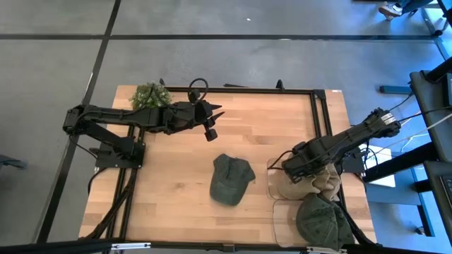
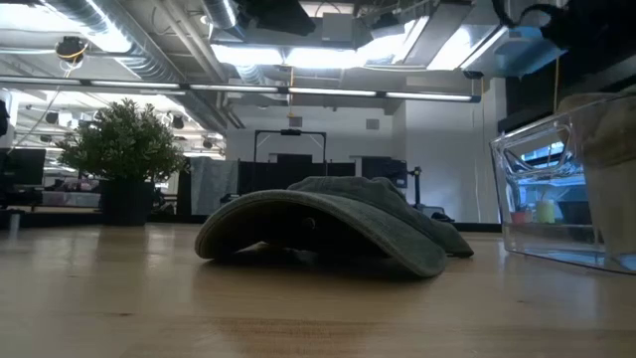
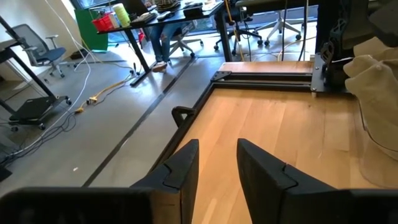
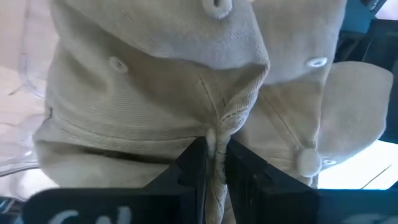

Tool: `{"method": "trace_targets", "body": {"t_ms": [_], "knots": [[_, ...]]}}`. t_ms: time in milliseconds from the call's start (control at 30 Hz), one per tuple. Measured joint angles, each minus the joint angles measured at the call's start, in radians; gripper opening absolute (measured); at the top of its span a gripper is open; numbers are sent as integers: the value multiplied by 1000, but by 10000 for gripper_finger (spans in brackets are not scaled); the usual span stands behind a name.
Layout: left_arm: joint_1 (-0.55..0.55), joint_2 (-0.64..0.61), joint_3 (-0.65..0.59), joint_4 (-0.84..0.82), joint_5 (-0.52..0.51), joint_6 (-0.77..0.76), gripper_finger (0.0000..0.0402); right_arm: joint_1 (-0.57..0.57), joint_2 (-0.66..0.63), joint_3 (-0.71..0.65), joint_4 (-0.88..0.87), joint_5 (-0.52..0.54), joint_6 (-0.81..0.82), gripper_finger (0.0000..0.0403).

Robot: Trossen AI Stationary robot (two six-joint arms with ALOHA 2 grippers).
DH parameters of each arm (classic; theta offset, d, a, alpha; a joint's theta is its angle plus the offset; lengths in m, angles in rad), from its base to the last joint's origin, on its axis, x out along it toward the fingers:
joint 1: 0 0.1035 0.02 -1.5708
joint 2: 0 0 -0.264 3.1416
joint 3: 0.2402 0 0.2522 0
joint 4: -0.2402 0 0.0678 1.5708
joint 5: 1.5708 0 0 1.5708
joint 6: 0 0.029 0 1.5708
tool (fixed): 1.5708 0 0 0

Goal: Pick & Place hat
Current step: Put the brown cap into the top transparent bin, then put the black cap into the bottom transparent bin

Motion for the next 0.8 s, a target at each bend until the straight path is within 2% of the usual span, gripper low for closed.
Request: {"method": "trace_targets", "body": {"t_ms": [267,433,600,700,800], "knots": [[0,0,0,1,0,0,103,-10,0,-2,-1,-20,-50,70],[0,0,0,1,0,0,104,-28,-25,21,-1,-20,-53,133],[0,0,0,1,0,0,106,-32,-103,36,-1,43,-49,202],[0,0,0,0,0,0,106,-32,-167,45,-1,64,12,228],[0,0,0,0,0,0,104,-32,-236,62,-2,132,78,242]]}}
